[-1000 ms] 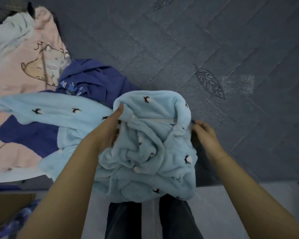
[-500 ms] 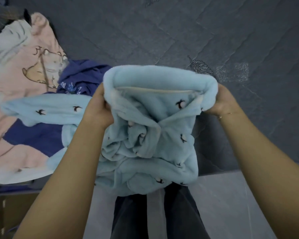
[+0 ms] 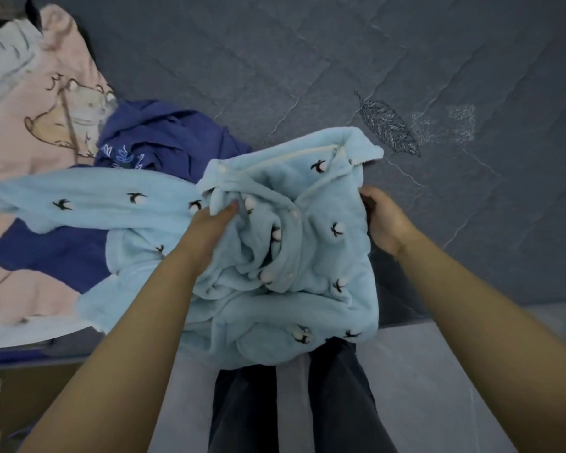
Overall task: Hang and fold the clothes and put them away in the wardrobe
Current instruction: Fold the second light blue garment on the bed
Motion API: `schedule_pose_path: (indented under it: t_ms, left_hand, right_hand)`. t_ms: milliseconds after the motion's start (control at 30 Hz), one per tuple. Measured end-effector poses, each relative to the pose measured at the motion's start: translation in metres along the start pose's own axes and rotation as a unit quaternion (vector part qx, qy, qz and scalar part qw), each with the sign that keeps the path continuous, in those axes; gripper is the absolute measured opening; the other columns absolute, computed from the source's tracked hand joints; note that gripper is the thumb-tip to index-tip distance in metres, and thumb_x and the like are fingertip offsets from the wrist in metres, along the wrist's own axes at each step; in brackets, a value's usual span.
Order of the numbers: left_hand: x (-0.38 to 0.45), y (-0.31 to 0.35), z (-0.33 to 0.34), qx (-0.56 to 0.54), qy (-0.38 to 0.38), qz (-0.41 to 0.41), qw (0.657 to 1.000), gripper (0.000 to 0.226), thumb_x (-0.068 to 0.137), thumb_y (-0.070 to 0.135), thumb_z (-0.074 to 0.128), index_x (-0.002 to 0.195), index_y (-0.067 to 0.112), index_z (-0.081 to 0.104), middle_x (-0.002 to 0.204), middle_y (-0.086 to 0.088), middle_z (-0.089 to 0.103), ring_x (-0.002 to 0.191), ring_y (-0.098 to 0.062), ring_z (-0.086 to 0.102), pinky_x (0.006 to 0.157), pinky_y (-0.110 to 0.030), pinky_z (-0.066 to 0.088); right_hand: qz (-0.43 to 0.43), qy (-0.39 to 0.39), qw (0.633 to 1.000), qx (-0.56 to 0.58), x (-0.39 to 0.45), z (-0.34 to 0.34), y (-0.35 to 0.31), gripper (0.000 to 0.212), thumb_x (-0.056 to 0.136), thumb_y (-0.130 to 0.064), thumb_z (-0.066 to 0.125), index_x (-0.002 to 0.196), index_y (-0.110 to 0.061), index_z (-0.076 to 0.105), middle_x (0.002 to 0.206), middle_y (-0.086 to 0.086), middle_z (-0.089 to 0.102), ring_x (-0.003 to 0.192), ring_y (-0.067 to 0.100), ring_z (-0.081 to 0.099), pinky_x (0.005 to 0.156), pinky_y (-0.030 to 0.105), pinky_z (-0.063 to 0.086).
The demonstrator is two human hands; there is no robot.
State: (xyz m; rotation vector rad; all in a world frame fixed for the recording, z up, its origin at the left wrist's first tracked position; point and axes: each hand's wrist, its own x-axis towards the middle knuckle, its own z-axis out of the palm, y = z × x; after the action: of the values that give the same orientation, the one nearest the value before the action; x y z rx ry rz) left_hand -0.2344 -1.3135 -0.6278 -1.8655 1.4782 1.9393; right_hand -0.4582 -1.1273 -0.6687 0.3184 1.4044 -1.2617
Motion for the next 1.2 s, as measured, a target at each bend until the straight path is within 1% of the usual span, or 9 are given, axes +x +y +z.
schedule_pose_path:
  t_ms: [167,267,400,533,733,833,967,1133,1200]
  left_hand:
    - [-0.007,0.011,-0.008,-0.063,0.051,0.039,0.996,0.042,0.094,0.051,0.054,0.114,0.016,0.067,0.102,-0.005,0.074,0.090,-0.018,0.071,0.071,-0.029,0.057]
    - [-0.021,0.035,-0.019,-0.098,0.063,0.064,0.991,0.034,0.094,0.050,0.056,0.099,0.019,0.069,0.086,-0.002,0.077,0.080,-0.020,0.074,0.062,-0.029,0.058]
    - [-0.049,0.087,-0.030,-0.141,0.016,0.091,0.986,0.027,0.094,0.041,0.060,0.097,0.016,0.071,0.090,-0.007,0.076,0.079,-0.021,0.074,0.060,-0.029,0.058]
    - [-0.096,0.158,-0.020,-0.112,-0.078,0.161,0.978,0.023,0.094,0.038,0.062,0.103,0.019,0.073,0.096,-0.004,0.076,0.085,-0.017,0.073,0.064,-0.028,0.057]
    - [-0.188,0.269,-0.008,-0.066,-0.217,0.238,0.945,0.027,0.088,0.046,0.066,0.104,0.026,0.074,0.105,-0.006,0.074,0.095,-0.021,0.072,0.067,-0.030,0.057]
    - [-0.234,0.311,0.002,-0.092,-0.259,0.231,0.933,0.016,0.089,0.036,0.067,0.084,0.027,0.079,0.090,-0.003,0.075,0.081,-0.018,0.073,0.062,-0.029,0.056]
    - [-0.296,0.372,0.021,-0.102,-0.313,0.273,0.904,0.032,0.095,0.024,0.060,0.069,0.024,0.078,0.079,0.000,0.074,0.071,-0.014,0.072,0.057,-0.024,0.056]
    - [-0.363,0.447,0.034,-0.028,-0.343,0.365,0.865,0.020,0.095,0.027,0.059,0.101,0.015,0.074,0.101,-0.007,0.075,0.088,-0.019,0.072,0.070,-0.029,0.057]
    - [-0.388,0.472,0.043,0.007,-0.325,0.411,0.852,0.020,0.094,0.028,0.061,0.100,0.013,0.073,0.100,-0.009,0.075,0.081,-0.017,0.072,0.069,-0.028,0.055]
  right_hand:
    - [0.030,-0.106,0.993,-0.042,0.012,0.016,-0.012,0.055,0.090,-0.053,0.058,0.132,-0.017,0.060,0.126,0.007,0.066,0.118,0.022,0.062,0.100,0.039,0.048]
    - [0.034,-0.125,0.992,-0.006,-0.002,0.016,-0.025,0.054,0.090,-0.054,0.058,0.129,-0.017,0.061,0.125,0.009,0.066,0.118,0.022,0.062,0.096,0.037,0.050]
    - [-0.014,-0.085,0.996,0.017,-0.057,0.004,-0.053,0.048,0.092,-0.054,0.055,0.121,-0.019,0.068,0.123,0.009,0.067,0.116,0.022,0.063,0.094,0.037,0.050]
    - [-0.096,-0.021,0.995,-0.008,-0.149,-0.009,-0.098,0.031,0.091,-0.048,0.060,0.105,-0.026,0.077,0.115,0.005,0.072,0.106,0.018,0.068,0.075,0.029,0.057]
    - [-0.245,0.072,0.963,-0.084,-0.305,-0.029,-0.173,0.036,0.085,-0.027,0.065,0.119,-0.016,0.069,0.119,0.007,0.070,0.112,0.023,0.065,0.092,0.038,0.049]
    - [-0.284,0.093,0.952,-0.072,-0.381,-0.028,-0.204,0.036,0.085,-0.028,0.067,0.118,-0.012,0.069,0.121,0.012,0.068,0.114,0.025,0.064,0.094,0.040,0.048]
    - [-0.292,0.120,0.942,-0.117,-0.490,-0.040,-0.245,0.050,0.082,-0.035,0.071,0.122,-0.007,0.066,0.119,0.013,0.069,0.112,0.029,0.065,0.090,0.040,0.051]
    - [-0.360,0.155,0.902,-0.183,-0.612,-0.061,-0.277,0.041,0.089,-0.034,0.067,0.120,-0.008,0.067,0.122,0.016,0.067,0.112,0.032,0.065,0.083,0.035,0.056]
    - [-0.390,0.207,0.872,-0.210,-0.649,-0.061,-0.285,0.042,0.086,-0.039,0.069,0.117,-0.010,0.070,0.118,0.013,0.069,0.110,0.029,0.066,0.084,0.033,0.056]
